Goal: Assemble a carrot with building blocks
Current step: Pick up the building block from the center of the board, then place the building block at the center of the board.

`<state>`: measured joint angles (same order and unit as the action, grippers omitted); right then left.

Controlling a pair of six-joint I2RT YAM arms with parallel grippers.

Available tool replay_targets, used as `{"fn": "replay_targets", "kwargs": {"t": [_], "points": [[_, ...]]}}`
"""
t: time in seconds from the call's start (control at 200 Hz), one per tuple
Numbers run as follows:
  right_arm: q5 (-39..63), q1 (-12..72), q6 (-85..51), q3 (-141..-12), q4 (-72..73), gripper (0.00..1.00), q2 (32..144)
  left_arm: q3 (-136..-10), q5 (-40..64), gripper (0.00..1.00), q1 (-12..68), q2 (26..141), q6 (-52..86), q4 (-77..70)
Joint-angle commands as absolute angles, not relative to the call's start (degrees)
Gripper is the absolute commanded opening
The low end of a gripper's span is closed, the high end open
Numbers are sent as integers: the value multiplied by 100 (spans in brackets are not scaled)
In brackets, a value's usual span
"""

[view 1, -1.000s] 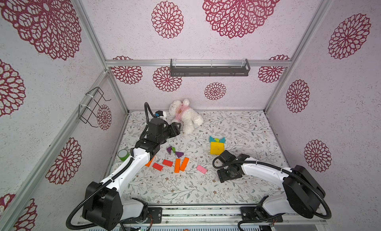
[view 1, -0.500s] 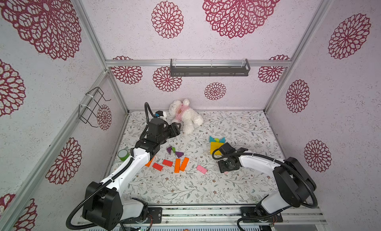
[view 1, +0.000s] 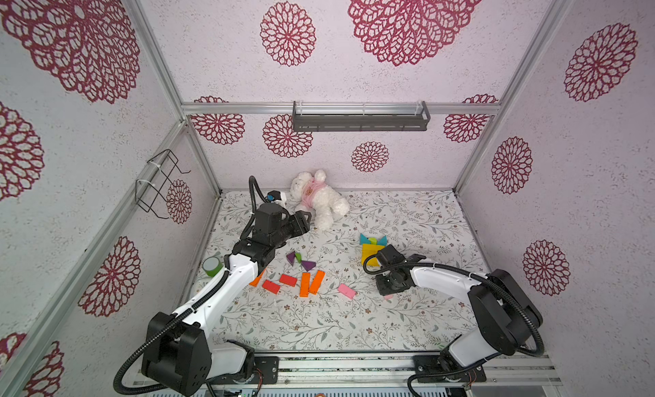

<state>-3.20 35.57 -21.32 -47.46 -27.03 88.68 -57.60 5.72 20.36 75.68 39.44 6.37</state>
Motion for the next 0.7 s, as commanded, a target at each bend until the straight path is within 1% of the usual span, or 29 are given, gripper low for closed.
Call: {"fn": "replay_targets", "kwargs": {"t": [0.0,0.145,0.42,0.611,0.661,0.696], "points": [[-401,3593,-2187,-4910,-2724,32,8683,-5906,541,66,2061,7603,3927,658],[-415,3595,-1907,-5220,-2708,32,8816,-5906,525,66,2060,7591,3917,659],[-360,3612,-1396,-6271,-2915,32,9775,-5906,449,66,2061,7559,3835,677],[-209,3669,-1248,-6407,-2944,32,9938,-5906,455,67,2061,7550,3839,677],[-212,3676,-1252,-6407,-2920,33,9972,-5906,466,66,2058,7557,3848,665],[-203,3676,-1263,-6400,-2898,36,9985,-5906,483,66,2062,7551,3857,671]]}}
